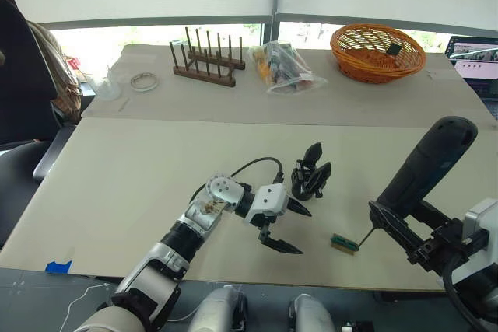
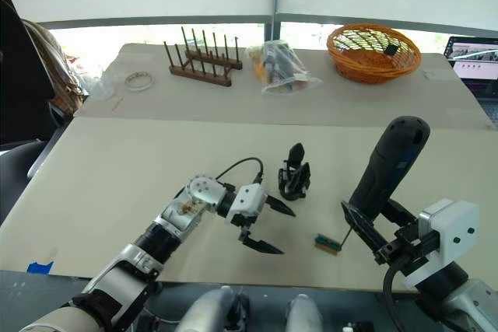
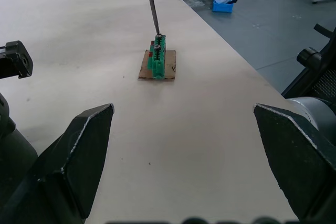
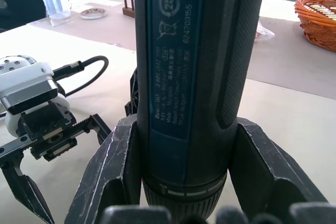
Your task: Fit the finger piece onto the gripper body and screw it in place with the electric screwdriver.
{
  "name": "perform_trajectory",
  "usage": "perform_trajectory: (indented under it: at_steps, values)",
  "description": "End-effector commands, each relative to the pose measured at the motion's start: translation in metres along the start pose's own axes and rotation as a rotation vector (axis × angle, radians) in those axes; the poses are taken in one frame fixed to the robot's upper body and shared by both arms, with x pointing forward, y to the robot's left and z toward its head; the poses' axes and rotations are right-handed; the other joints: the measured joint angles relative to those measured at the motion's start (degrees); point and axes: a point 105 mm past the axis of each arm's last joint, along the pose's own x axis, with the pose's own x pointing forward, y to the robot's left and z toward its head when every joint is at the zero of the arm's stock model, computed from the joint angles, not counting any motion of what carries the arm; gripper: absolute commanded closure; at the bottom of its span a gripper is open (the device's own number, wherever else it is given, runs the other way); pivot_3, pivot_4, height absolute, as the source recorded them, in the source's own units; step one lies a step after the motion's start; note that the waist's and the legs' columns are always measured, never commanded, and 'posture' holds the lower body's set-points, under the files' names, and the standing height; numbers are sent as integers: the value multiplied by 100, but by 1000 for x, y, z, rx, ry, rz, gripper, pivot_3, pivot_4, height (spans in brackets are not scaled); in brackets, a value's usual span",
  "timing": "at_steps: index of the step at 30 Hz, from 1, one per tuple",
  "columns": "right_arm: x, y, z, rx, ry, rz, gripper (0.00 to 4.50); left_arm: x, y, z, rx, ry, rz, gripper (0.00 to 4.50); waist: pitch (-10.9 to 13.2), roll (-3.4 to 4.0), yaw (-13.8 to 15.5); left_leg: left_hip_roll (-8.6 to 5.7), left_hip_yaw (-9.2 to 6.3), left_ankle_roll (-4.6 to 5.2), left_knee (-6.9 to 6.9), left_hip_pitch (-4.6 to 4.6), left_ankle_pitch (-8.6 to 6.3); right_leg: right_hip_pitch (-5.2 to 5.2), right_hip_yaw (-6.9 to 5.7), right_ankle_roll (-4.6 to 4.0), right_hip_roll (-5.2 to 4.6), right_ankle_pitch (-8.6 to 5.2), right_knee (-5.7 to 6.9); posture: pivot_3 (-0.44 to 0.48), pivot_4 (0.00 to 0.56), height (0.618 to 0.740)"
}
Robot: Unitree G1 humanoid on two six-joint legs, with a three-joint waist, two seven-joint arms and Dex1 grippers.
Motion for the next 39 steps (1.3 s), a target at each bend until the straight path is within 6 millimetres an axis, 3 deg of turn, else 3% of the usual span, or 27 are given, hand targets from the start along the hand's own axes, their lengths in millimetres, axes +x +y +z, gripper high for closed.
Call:
perform_trajectory:
  at_steps: [1,23,31,39]
  values:
    - [0,7,12,-26,-56,25,2575,0,4,11,52,-16,2,0,0,0,0,0,1,0,0,0,0,0,0,0,0,0,0,0,150,740]
    - [2,8,18,-45,-65,31,2575,-3,6,11,53,-16,11,0,0,0,-2,0,1,0,0,0,0,0,0,0,0,0,0,0,150,740]
    - [5,17,41,-69,-94,119,2575,-26,-6,8,5,-1,0,0,0,0,-25,2,0,-2,-1,1,1,-1,0,0,1,0,0,0,150,740]
    - [18,31,67,-55,-106,327,2575,-53,-8,15,-28,5,76,0,1,-2,-16,3,-2,-3,1,1,1,3,-1,0,-4,0,-4,0,150,740]
